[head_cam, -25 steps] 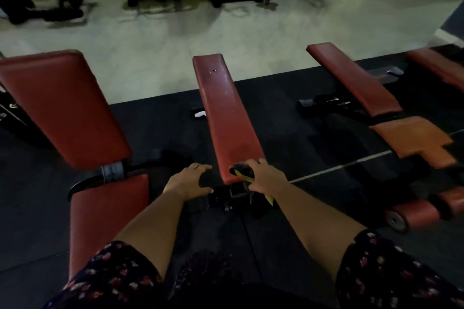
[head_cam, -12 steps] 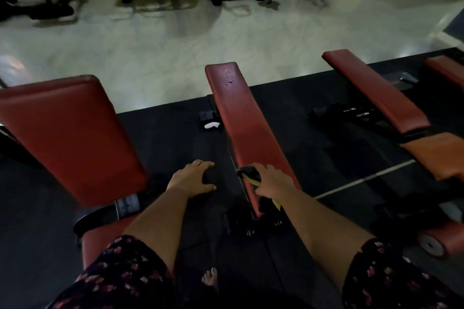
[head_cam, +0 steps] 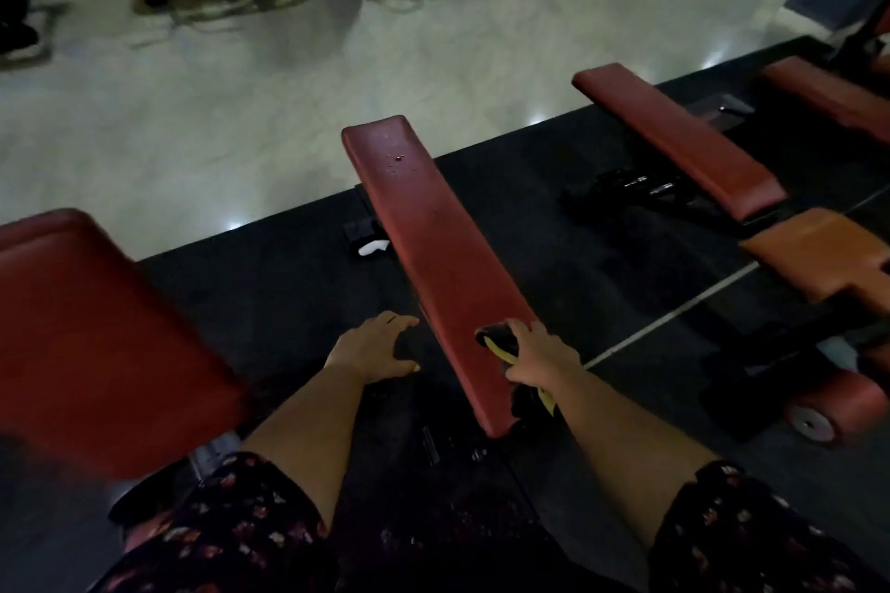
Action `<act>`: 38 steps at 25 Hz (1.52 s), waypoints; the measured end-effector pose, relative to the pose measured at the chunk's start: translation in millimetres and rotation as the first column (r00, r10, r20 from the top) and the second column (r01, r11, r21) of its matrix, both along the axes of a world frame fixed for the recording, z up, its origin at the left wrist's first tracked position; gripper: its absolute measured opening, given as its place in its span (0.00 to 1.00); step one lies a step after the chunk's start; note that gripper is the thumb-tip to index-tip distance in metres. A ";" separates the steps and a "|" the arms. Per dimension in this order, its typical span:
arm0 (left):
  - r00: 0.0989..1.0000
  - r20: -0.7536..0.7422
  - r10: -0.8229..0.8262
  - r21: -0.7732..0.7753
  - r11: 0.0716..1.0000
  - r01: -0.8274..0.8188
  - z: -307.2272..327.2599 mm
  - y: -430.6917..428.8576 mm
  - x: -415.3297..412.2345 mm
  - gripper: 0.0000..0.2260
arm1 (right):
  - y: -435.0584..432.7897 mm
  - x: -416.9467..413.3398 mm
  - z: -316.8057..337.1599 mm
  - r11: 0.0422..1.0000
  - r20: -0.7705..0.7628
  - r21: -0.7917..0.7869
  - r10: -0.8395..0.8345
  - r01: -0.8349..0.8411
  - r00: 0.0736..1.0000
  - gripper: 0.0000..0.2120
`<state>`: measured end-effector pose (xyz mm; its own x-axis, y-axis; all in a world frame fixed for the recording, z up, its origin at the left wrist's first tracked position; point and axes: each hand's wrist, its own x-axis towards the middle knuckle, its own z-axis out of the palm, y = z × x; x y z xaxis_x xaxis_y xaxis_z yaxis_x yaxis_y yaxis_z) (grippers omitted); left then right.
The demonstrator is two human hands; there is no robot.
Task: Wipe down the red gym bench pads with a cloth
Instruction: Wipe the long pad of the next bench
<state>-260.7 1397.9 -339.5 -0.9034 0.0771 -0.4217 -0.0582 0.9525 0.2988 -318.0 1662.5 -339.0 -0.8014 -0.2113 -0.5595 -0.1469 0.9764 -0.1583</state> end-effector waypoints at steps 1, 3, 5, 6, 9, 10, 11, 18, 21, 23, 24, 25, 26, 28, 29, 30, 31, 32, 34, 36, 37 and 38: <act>1.000 0.003 -0.021 -0.010 1.000 0.021 0.9 2.3 -14.0 0.35 | 7.0 -9.8 -1.7 0.999 0.009 0.002 -0.032 0.032 0.999 0.39; 0.998 0.013 -0.059 -0.021 0.998 0.059 4.6 5.8 -40.9 0.35 | 18.4 -28.3 -3.0 0.996 0.011 0.005 -0.092 0.092 0.996 0.39; 0.994 0.015 -0.105 -0.025 0.994 0.105 5.1 14.9 -70.8 0.36 | 33.4 -46.0 -5.7 0.988 0.003 -0.009 -0.157 0.157 0.988 0.38; 0.993 0.006 -0.117 -0.011 0.993 0.117 4.1 21.2 -83.8 0.35 | 40.7 -53.4 -6.9 0.983 -0.005 -0.013 -0.182 0.181 0.983 0.39; 0.981 0.014 -0.194 0.029 0.981 0.193 -2.0 48.4 -112.8 0.35 | 65.5 -66.8 -8.9 0.953 0.000 -0.035 -0.302 0.301 0.953 0.41; 0.971 0.024 -0.239 0.016 0.971 0.239 -4.8 56.6 -121.5 0.35 | 72.5 -68.8 -9.1 0.937 0.001 -0.047 -0.346 0.346 0.938 0.41; 0.960 0.030 -0.277 0.005 0.961 0.277 -7.0 63.2 -129.5 0.35 | 78.1 -69.6 -9.8 0.923 0.004 -0.054 -0.381 0.380 0.925 0.42; 0.833 0.061 -0.550 -0.062 0.831 0.553 -28.9 81.8 -205.8 0.35 | 91.4 -77.8 -25.2 0.785 0.055 -0.059 -0.615 0.617 0.787 0.46; 0.712 0.098 -0.695 -0.083 0.707 0.702 -45.0 95.1 -240.5 0.36 | 90.0 -67.6 -36.1 0.626 0.072 -0.091 -0.771 0.774 0.632 0.45; 0.611 0.110 -0.784 -0.065 0.608 0.791 -56.5 108.9 -260.3 0.37 | 82.2 -50.6 -48.5 0.448 0.080 -0.110 -0.886 0.887 0.457 0.45; 0.567 0.119 -0.815 -0.042 0.567 0.823 -62.6 116.7 -270.1 0.37 | 76.6 -42.2 -56.0 0.343 0.088 -0.124 -0.931 0.931 0.355 0.44; 0.538 0.132 -0.833 -0.012 0.541 0.841 -68.8 123.7 -278.4 0.37 | 69.7 -34.3 -63.5 0.235 0.107 -0.137 -0.962 0.962 0.250 0.44; 0.514 0.144 -0.846 0.011 0.521 0.854 -75.5 130.8 -285.5 0.37 | 63.1 -27.5 -70.8 0.129 0.125 -0.147 -0.981 0.981 0.148 0.43; 0.460 0.157 -0.874 0.022 0.469 0.883 -87.2 140.2 -290.9 0.37 | 48.4 -11.8 -81.9 -0.044 0.153 -0.160 -0.988 0.986 -0.019 0.41; 0.410 0.166 -0.897 0.021 0.419 0.908 -92.9 146.5 -290.7 0.37 | 40.8 -0.5 -87.9 -0.116 0.167 -0.155 -0.982 0.981 -0.089 0.41; 0.355 0.173 -0.919 0.017 0.363 0.932 -98.1 153.3 -288.1 0.37 | 33.4 12.7 -92.8 -0.165 0.174 -0.149 -0.975 0.975 -0.139 0.41; 0.307 0.180 -0.934 0.016 0.315 0.949 -101.8 160.2 -283.7 0.37 | 26.7 26.3 -96.6 -0.189 0.178 -0.143 -0.970 0.972 -0.162 0.41; 0.269 0.187 -0.945 0.025 0.279 0.960 -103.3 167.3 -277.6 0.38 | 20.2 39.0 -98.8 -0.199 0.185 -0.132 -0.967 0.971 -0.174 0.40; 0.206 0.188 -0.960 0.057 0.219 0.974 -104.0 182.0 -264.8 0.37 | 13.5 57.7 -99.8 -0.217 0.209 -0.110 -0.959 0.970 -0.190 0.40; 0.136 0.179 -0.974 0.058 0.149 0.987 -102.4 194.2 -251.2 0.38 | 12.8 68.7 -99.1 -0.201 0.225 -0.093 -0.958 0.975 -0.176 0.40; 0.112 0.175 -0.978 0.054 0.123 0.991 -101.0 198.6 -245.6 0.38 | 12.2 71.9 -98.9 -0.179 0.236 -0.089 -0.960 0.980 -0.154 0.41; 0.095 0.170 -0.981 0.049 0.104 0.993 -99.7 203.7 -240.3 0.38 | 12.2 75.3 -98.8 -0.170 0.250 -0.091 -0.958 0.981 -0.143 0.41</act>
